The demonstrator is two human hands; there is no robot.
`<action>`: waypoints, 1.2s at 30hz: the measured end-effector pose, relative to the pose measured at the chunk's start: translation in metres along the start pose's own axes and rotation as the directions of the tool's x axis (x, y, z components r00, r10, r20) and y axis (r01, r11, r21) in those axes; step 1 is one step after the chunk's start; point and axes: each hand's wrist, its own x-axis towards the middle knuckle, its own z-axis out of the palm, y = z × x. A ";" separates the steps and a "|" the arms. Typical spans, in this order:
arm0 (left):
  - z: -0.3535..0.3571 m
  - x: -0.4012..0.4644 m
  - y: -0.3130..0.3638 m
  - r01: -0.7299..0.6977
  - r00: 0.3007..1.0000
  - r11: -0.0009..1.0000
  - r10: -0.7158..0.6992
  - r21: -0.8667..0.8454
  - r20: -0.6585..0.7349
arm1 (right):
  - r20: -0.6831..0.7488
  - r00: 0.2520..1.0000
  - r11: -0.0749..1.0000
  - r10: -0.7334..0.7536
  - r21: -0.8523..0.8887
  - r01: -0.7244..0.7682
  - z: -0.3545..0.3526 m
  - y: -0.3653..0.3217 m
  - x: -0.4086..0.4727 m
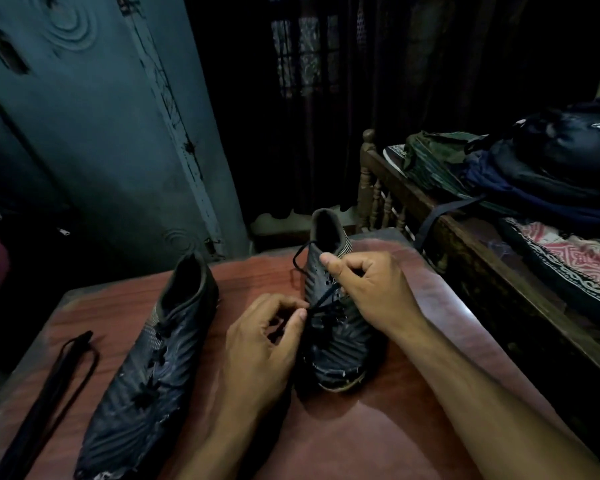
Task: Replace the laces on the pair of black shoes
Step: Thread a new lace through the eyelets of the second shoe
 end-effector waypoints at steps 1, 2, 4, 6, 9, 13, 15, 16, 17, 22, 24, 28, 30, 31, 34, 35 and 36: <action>0.001 0.000 0.001 -0.030 1.000 0.999 0.030 0.031 0.008 | 0.026 1.000 1.000 -0.016 0.000 0.016 0.005 -0.003 -0.003; 0.002 0.000 0.001 -0.053 0.998 0.997 0.052 0.050 0.020 | 0.059 0.997 0.999 -0.041 0.002 0.041 0.011 -0.006 -0.007; 0.003 -0.001 0.002 -0.021 0.999 0.999 0.022 -0.028 0.049 | 0.113 0.991 0.998 -0.065 0.017 0.064 0.020 -0.010 -0.012; 0.004 0.000 0.004 0.046 0.995 0.989 -0.033 -0.143 0.097 | 0.133 0.989 0.998 -0.059 0.021 0.057 0.023 -0.013 -0.013; 0.006 -0.001 0.001 0.098 0.994 0.969 -0.084 -0.228 0.072 | 0.141 0.990 0.997 -0.023 0.071 0.014 0.018 -0.016 -0.011; 0.005 0.000 -0.004 0.153 0.988 0.953 -0.155 -0.261 0.015 | -0.104 0.994 0.998 0.039 -0.044 -0.044 -0.004 -0.001 0.005; 0.005 0.000 -0.003 0.162 0.987 0.952 -0.160 -0.260 0.031 | -0.145 0.989 0.991 0.009 -0.132 -0.029 -0.013 0.013 0.010; 0.006 0.000 -0.003 0.150 0.989 0.958 -0.146 -0.246 0.032 | -0.095 0.996 0.987 0.001 -0.160 -0.016 -0.014 0.020 0.011; 0.006 0.000 -0.003 0.132 0.991 0.967 -0.129 -0.219 0.025 | -0.014 1.000 0.986 0.004 -0.167 -0.006 -0.014 0.025 0.011; 0.004 0.002 -0.002 0.113 0.993 0.983 -0.116 -0.143 -0.011 | 0.241 0.971 0.984 0.000 -0.175 0.044 -0.011 0.026 0.008; 0.003 0.003 -0.003 0.100 0.994 0.988 -0.104 -0.121 -0.023 | 0.253 0.967 0.989 -0.012 -0.139 0.049 -0.010 0.024 0.009; 0.002 0.005 -0.006 0.042 0.994 0.998 -0.047 -0.053 -0.100 | 0.271 0.963 0.993 0.002 -0.115 0.030 -0.006 0.020 0.007; 0.001 0.006 -0.005 0.061 0.991 0.992 -0.074 -0.108 -0.116 | 0.276 0.961 0.995 0.014 -0.094 0.013 -0.004 0.016 0.005; 0.000 0.006 -0.004 0.091 0.988 0.984 -0.108 -0.153 -0.108 | 0.274 0.961 0.997 0.018 -0.081 0.004 -0.003 0.013 0.005; -0.001 0.007 -0.006 0.167 0.983 0.964 -0.180 -0.207 -0.041 | 0.266 0.964 0.998 0.014 -0.062 0.003 -0.003 0.007 0.003; -0.002 0.008 -0.006 0.181 0.982 0.962 -0.188 -0.204 -0.016 | 0.265 0.964 0.997 0.008 -0.079 0.013 -0.004 0.007 0.004; -0.003 0.009 -0.007 0.194 0.980 0.959 -0.198 -0.205 0.000 | 0.268 0.964 0.994 0.001 -0.101 0.028 -0.005 0.007 0.004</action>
